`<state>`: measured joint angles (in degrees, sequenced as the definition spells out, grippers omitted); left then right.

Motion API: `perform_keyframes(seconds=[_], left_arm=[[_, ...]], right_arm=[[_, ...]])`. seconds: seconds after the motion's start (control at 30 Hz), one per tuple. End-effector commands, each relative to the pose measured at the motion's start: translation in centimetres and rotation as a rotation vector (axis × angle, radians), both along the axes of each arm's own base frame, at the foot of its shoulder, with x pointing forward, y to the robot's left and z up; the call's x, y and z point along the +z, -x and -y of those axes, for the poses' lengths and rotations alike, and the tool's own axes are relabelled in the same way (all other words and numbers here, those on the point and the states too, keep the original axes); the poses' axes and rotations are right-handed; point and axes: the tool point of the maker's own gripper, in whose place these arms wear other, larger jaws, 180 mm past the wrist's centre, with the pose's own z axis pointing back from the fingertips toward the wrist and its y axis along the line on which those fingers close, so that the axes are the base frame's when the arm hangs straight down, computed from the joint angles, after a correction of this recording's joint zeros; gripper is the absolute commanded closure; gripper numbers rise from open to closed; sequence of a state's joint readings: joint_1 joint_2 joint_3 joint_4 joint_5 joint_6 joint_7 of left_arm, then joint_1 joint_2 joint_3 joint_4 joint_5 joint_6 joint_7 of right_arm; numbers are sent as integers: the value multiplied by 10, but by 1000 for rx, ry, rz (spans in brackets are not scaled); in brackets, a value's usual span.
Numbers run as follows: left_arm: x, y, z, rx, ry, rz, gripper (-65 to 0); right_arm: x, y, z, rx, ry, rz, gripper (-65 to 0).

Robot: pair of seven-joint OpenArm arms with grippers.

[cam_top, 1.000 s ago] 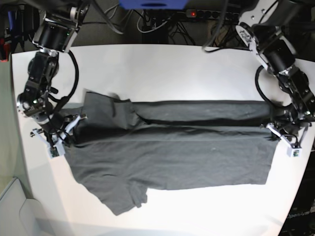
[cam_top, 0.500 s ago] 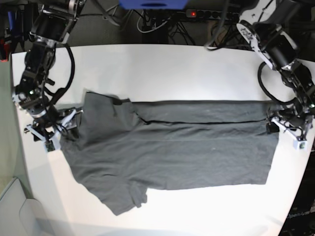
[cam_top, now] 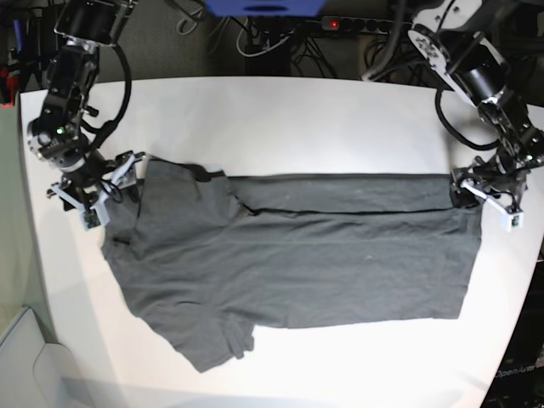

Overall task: Layout the t-shirt on the table in an organized manner, then fold the t-shirt properly
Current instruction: 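Lower the folded edge with both grippers and release it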

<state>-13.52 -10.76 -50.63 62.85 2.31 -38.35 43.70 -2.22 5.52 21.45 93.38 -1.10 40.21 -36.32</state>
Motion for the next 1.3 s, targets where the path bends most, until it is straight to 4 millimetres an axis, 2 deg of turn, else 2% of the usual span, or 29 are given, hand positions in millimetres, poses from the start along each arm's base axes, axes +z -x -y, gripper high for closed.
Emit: perform_keyframes(seconds=[0.0, 0.07, 0.13, 0.3, 0.33, 0.43, 0.57, 0.67, 0.9, 1.0, 1.07, 1.13, 1.2, 1.27], left_arm=[[7, -5, -5, 0, -9, 10, -521], [3, -4, -3, 0, 1, 1, -498], [2, -3, -3, -2, 4, -3, -404], [3, -3, -7, 1, -4, -4, -18], [3, -2, -8, 1, -7, -10, 0], [2, -1, -8, 0, -10, -15, -17], [3, -1, -10, 1, -13, -18, -1], [5, 0, -14, 3, -22, -18, -1], [2, 5, -16, 4, -26, -29, -1], [0, 7, -16, 2, -26, -32, -1], [-1, 10, -16, 3, -30, -36, -1], [-1, 11, -16, 3, -31, -37, -1], [-1, 11, -16, 3, -31, -35, -1], [-3, 13, -17, 4, -30, -43, -1]], right_arm=[[17, -9, 7, -13, 2, 62, -419], [18, -8, 16, -39, 4, 66, -419], [21, -7, 27, -70, 8, 71, -419], [18, -4, 32, -87, 6, 61, -423], [17, -4, 32, -87, 5, 60, -423], [16, -5, 32, -88, 2, 58, -423], [-1, -13, 34, -104, -44, 20, -423], [-15, -16, 45, -112, -51, -26, -423], [-12, -26, 55, -121, -45, -21, -419], [-23, -24, 53, -123, -65, -51, -412], [-32, -20, 52, -128, -78, -77, -383], [-38, -16, 51, -127, -83, -94, -324], [-39, -15, 50, -126, -84, -95, -244], [-44, -8, 51, -132, -84, -110, -135]])
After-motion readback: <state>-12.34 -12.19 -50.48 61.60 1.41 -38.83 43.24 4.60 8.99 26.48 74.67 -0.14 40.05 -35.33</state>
